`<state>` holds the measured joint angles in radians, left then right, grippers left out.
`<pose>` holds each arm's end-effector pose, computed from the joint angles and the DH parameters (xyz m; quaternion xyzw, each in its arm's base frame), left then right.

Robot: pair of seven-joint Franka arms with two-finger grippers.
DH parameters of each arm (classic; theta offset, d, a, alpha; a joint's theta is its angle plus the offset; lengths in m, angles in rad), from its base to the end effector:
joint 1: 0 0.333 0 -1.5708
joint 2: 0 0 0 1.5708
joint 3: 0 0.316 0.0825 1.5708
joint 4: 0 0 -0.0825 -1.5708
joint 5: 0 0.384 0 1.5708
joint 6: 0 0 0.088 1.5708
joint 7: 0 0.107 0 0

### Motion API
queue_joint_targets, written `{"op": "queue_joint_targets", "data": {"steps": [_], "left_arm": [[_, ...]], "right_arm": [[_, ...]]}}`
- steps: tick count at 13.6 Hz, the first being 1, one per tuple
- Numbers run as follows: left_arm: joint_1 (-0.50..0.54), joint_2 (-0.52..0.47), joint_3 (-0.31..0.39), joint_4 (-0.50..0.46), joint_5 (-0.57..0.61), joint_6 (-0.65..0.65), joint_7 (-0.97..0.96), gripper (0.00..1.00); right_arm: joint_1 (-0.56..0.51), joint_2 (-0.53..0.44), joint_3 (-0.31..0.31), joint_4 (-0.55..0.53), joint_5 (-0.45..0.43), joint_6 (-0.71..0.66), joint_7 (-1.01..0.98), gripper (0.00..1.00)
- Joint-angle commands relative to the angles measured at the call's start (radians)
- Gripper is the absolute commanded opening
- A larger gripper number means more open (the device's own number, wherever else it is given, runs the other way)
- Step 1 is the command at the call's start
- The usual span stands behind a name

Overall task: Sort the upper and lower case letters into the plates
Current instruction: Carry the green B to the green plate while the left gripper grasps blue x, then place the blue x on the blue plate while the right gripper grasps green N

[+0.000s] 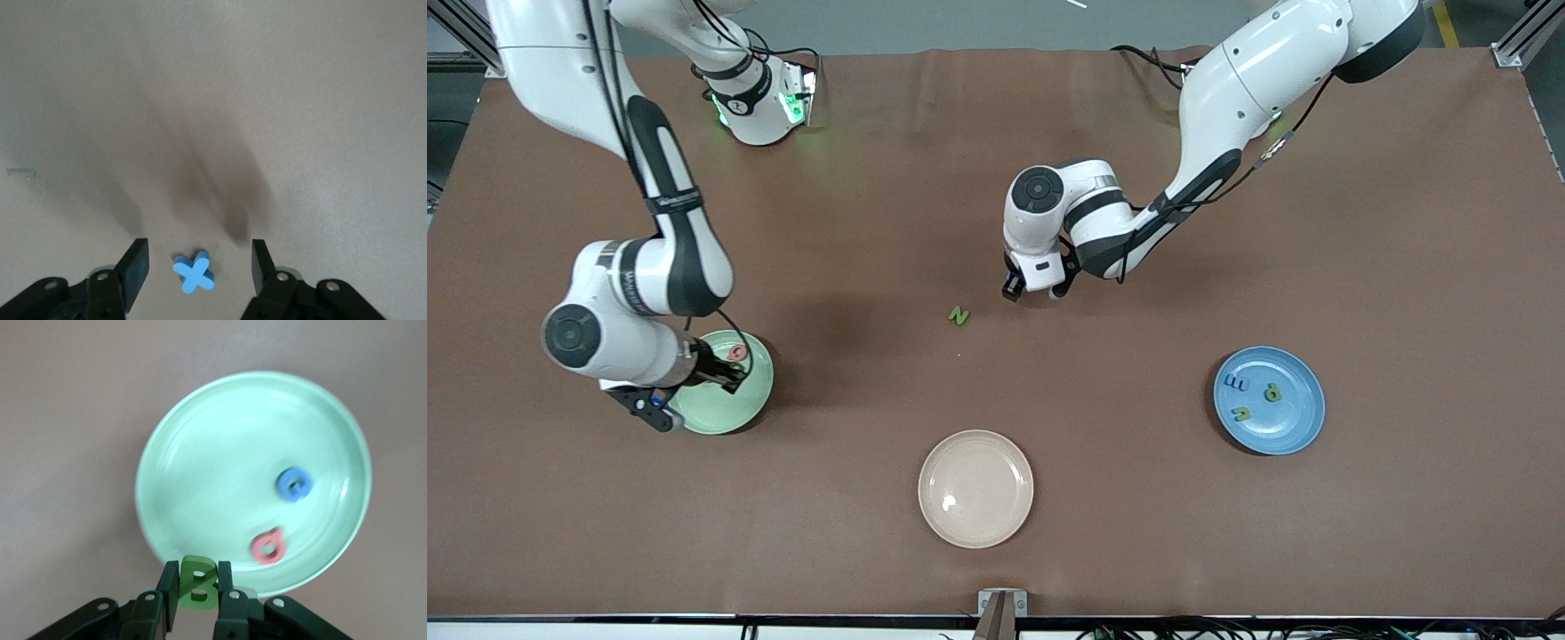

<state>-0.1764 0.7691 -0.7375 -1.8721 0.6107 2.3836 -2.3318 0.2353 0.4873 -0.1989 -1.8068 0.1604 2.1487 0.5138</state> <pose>0.4071 -0.4805 0.1867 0.8514 0.5230 -0.0407 0.0054 0.6346 0.0381 0.2679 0.9591 -0.2746 -0.0684 0.0016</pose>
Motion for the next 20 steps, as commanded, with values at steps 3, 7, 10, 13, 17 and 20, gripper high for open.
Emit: {"op": "queue_joint_targets", "data": {"steps": [3, 7, 10, 13, 17, 20], "left_arm": [[-0.032, 0.001, 0.013, -0.013, 0.031, 0.054, -0.066, 0.68], [-0.04, 0.002, 0.015, -0.019, 0.031, 0.055, -0.067, 0.64], [-0.04, 0.01, 0.021, -0.025, 0.031, 0.083, -0.069, 0.62], [-0.041, 0.021, 0.027, -0.025, 0.031, 0.101, -0.069, 0.59], [-0.048, 0.03, 0.039, -0.027, 0.032, 0.117, -0.069, 0.43], [-0.052, 0.03, 0.041, -0.025, 0.034, 0.117, -0.066, 0.04]], "right_arm": [[-0.051, 0.028, 0.024, -0.022, 0.011, 0.075, -0.083, 0.01], [-0.036, 0.094, 0.035, -0.022, 0.016, 0.138, -0.081, 0.02], [-0.024, 0.125, 0.059, -0.035, 0.017, 0.138, -0.067, 0.03], [-0.025, 0.122, 0.058, -0.032, 0.017, 0.128, -0.077, 0.95], [-0.036, 0.085, 0.056, 0.084, 0.014, -0.048, -0.071, 1.0], [0.008, 0.083, 0.091, 0.175, 0.019, -0.164, 0.097, 1.0]]}}
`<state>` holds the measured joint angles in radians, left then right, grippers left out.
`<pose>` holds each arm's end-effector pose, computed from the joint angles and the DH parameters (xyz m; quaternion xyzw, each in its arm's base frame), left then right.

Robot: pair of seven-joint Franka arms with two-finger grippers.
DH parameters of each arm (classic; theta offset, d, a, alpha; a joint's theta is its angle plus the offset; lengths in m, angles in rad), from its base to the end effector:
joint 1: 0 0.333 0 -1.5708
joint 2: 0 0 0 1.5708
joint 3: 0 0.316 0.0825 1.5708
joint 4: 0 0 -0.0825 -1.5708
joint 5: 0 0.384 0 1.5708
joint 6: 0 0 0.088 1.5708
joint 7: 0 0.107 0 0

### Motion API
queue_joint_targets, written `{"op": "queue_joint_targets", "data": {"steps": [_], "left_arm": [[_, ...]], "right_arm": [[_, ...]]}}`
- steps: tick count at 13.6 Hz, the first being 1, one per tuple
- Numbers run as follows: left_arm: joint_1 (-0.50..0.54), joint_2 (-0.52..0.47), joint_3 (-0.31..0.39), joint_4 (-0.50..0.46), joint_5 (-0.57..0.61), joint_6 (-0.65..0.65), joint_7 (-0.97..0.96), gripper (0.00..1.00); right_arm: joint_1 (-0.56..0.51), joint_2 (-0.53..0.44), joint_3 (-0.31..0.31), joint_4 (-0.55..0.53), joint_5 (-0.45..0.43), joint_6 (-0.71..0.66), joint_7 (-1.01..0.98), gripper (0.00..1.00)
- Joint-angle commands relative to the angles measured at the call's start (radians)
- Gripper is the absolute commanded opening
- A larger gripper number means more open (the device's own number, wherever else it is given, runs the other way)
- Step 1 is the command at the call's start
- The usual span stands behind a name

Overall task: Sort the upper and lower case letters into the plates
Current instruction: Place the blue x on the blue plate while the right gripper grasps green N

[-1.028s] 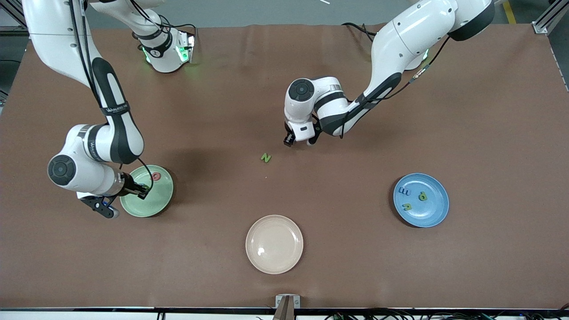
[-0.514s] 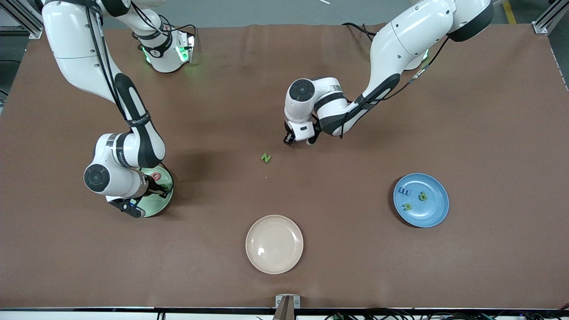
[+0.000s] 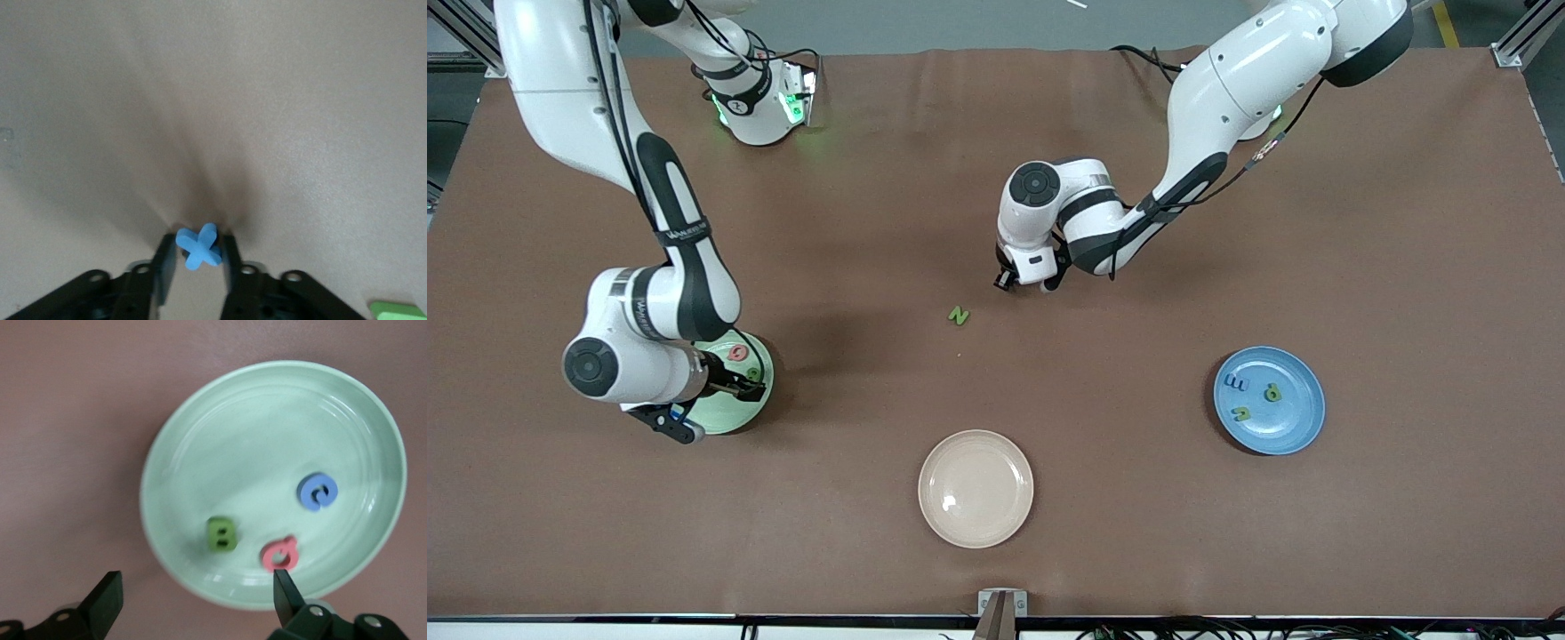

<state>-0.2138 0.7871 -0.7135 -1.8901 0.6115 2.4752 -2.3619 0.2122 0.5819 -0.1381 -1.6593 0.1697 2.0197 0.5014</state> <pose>0.3916 -0.4917 0.1739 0.8487 0.5253 -0.0540 0.0287 0.6545 0.0675 0.2570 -0.9625 0.2474 0.1116 0.0016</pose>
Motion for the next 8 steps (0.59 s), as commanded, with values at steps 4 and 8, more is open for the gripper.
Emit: {"op": "queue_joint_targets", "data": {"steps": [4, 8], "left_arm": [[0.017, -0.029, 0.016, 0.012, 0.043, 0.014, -0.024, 0.0], [0.12, -0.071, 0.008, 0.097, 0.043, -0.09, 0.122, 0.0]], "right_arm": [[0.244, 0.001, 0.046, 0.0, 0.008, 0.127, 0.478, 1.0], [0.432, 0.056, 0.046, -0.019, 0.007, 0.27, 0.502, 1.0]]}}
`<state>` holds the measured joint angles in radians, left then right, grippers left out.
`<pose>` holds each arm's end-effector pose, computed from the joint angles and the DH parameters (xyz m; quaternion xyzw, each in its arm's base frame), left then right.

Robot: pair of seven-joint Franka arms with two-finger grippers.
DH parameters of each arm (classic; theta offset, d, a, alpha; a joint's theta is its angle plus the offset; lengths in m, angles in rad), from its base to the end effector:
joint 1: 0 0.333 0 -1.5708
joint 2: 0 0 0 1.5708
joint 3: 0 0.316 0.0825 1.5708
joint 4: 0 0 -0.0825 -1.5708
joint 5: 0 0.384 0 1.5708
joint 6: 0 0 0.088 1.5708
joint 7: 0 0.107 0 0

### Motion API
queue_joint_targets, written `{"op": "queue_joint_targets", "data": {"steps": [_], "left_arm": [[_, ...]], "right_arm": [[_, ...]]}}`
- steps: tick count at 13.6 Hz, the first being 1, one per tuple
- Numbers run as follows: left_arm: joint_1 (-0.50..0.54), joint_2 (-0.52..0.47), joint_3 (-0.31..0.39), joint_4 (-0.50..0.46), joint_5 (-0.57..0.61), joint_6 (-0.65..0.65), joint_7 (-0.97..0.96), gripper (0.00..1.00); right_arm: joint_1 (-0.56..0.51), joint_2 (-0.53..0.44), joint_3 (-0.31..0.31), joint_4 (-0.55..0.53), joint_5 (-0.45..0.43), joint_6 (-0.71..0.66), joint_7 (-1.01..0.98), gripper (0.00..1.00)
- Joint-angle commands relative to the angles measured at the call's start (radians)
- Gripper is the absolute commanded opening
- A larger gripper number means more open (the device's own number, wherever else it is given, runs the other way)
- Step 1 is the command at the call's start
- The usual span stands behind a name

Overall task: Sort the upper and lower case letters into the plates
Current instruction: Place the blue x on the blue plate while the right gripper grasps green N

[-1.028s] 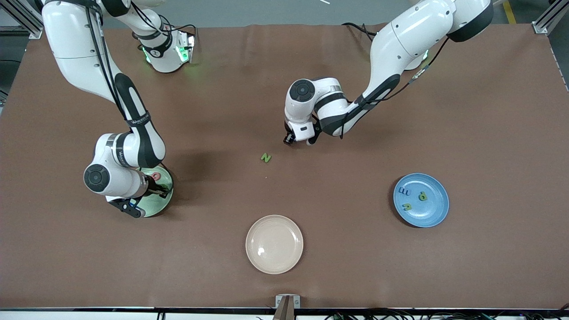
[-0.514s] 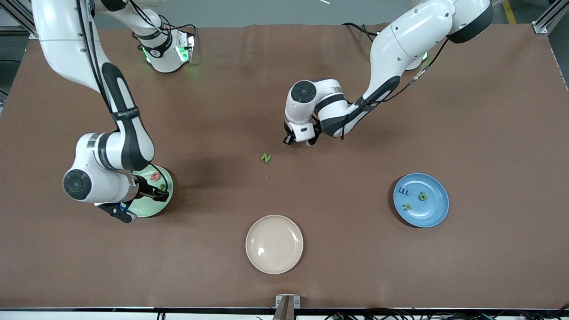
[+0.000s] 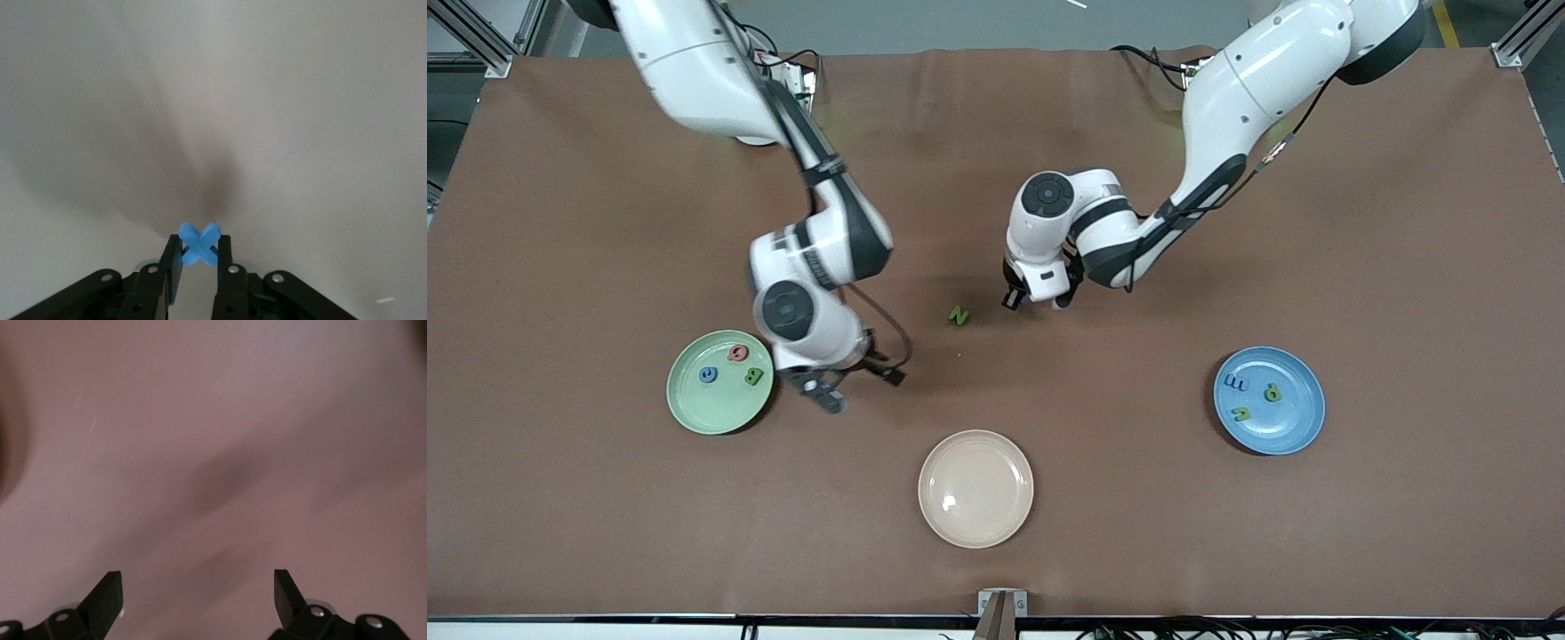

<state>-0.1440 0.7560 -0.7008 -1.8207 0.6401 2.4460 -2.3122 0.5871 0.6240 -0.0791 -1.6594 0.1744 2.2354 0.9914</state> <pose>0.4597 -0.4630 0.2069 0.8398 0.5397 -0.0154 0.0564 0.5880 0.3401 0.2427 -0.9570 0.2858 0.0463 0.0171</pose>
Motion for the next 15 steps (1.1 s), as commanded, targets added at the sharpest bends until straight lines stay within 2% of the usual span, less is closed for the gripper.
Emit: {"op": "queue_joint_targets", "data": {"steps": [1, 3, 6, 8, 12, 15], "left_arm": [[0.085, -0.043, -0.005, 0.041, 0.015, -0.077, 0.142, 0.0], [0.164, -0.058, -0.006, 0.046, 0.015, -0.094, 0.284, 0.0], [0.245, -0.105, -0.006, 0.046, 0.015, -0.108, 0.453, 0.0], [0.303, -0.135, -0.006, 0.041, 0.013, -0.162, 0.613, 0.0], [0.443, -0.159, -0.006, 0.035, 0.013, -0.251, 0.9, 0.0], [0.552, -0.158, -0.006, 0.008, 0.013, -0.252, 1.098, 0.0]], "right_arm": [[0.095, 0.017, -0.013, -0.042, 0.002, 0.105, 0.018, 1.0], [0.14, 0.019, -0.013, -0.109, 0.002, 0.226, 0.018, 1.0], [0.18, 0.023, -0.014, -0.129, -0.001, 0.239, 0.019, 0.99], [0.201, 0.028, -0.018, -0.138, -0.007, 0.239, 0.07, 0.97], [0.217, 0.031, -0.018, -0.145, -0.012, 0.239, 0.165, 0.84], [0.224, 0.037, -0.019, -0.145, -0.012, 0.24, 0.193, 0.68]]}}
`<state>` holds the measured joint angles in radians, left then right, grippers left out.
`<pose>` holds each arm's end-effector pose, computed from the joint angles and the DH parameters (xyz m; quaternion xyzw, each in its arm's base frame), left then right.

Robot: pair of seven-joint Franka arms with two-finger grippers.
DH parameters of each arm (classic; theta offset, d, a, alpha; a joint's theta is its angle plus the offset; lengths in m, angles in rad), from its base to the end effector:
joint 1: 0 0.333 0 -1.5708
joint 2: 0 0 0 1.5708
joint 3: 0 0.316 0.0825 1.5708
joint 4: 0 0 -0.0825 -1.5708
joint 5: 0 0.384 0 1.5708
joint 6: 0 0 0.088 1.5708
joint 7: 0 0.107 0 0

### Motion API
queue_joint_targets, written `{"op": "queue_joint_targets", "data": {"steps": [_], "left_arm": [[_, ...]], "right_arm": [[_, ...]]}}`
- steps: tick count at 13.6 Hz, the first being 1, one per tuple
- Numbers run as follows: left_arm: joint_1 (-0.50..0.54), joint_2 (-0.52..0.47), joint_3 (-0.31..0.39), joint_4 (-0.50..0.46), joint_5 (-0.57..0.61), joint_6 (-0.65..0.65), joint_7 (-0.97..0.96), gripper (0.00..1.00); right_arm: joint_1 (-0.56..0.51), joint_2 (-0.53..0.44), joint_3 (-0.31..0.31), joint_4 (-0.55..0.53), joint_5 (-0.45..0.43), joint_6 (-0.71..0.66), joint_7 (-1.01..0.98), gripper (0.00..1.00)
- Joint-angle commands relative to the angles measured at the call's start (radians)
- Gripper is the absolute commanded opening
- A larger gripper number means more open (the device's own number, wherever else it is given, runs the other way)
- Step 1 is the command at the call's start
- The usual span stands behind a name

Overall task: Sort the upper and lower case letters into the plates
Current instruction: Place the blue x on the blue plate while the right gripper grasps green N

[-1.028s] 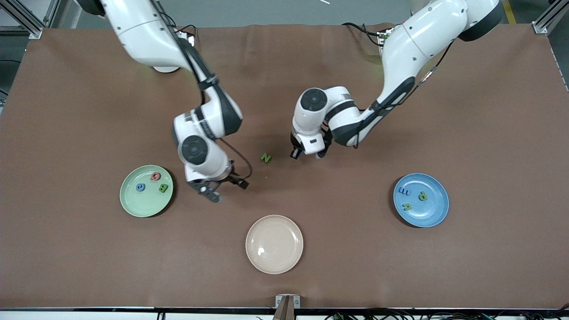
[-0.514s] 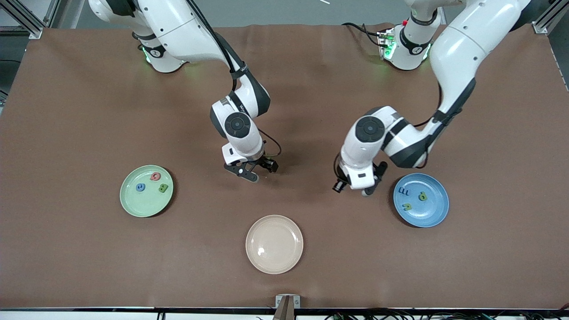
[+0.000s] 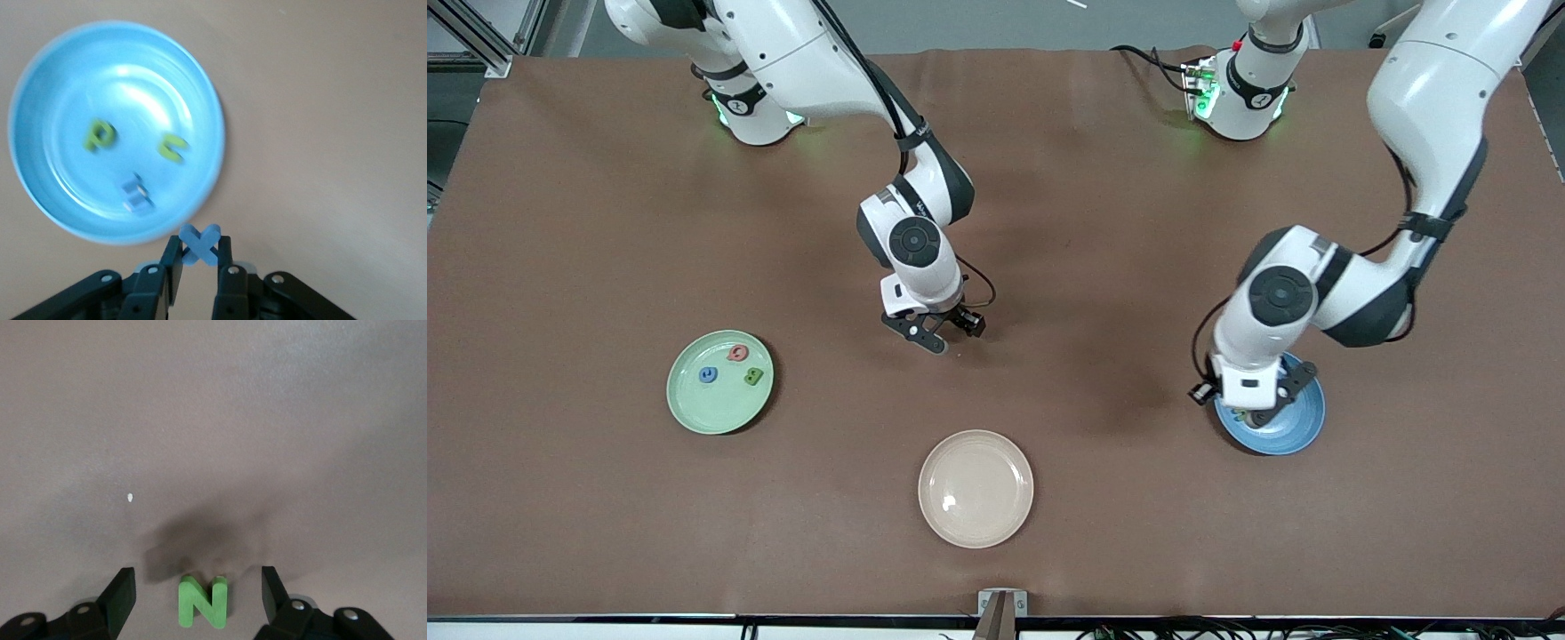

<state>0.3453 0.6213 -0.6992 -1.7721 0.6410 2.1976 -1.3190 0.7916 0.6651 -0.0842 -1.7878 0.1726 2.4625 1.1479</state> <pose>0.6333 -0.1662 0.2735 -0.9432 -0.3262 -0.0455 0.0428 0.4969 0.4297 0.1819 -0.9612 0.2743 0.0187 0.0229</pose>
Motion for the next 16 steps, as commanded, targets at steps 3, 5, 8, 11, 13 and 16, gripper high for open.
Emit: {"op": "queue_joint_targets", "data": {"steps": [3, 5, 8, 11, 13, 16], "left_arm": [[0.11, -0.014, -0.008, -0.046, 0.012, -0.004, 0.216, 0.01], [0.135, 0.001, -0.006, -0.04, 0.014, 0.005, 0.265, 0.03], [0.179, 0.032, 0.001, -0.029, 0.037, 0.043, 0.366, 0.17], [0.192, 0.035, 0.001, -0.024, 0.068, 0.044, 0.389, 0.65], [0.195, 0.026, -0.003, -0.032, 0.066, 0.039, 0.388, 1.0], [0.192, 0.014, -0.025, -0.029, 0.068, 0.039, 0.386, 1.0]], "right_arm": [[0.027, -0.001, -0.014, -0.015, -0.01, 0.013, 0.038, 0.49], [0.032, 0.005, -0.014, -0.015, -0.01, 0.013, 0.056, 0.47], [0.035, 0.005, -0.014, -0.015, -0.01, 0.01, 0.058, 0.1], [0.003, -0.001, -0.019, -0.013, -0.01, 0.0, 0.049, 0.0], [-0.034, -0.012, -0.019, -0.009, -0.012, -0.007, 0.012, 0.0], [-0.141, -0.062, -0.022, 0.005, -0.012, -0.089, -0.097, 0.0]]}}
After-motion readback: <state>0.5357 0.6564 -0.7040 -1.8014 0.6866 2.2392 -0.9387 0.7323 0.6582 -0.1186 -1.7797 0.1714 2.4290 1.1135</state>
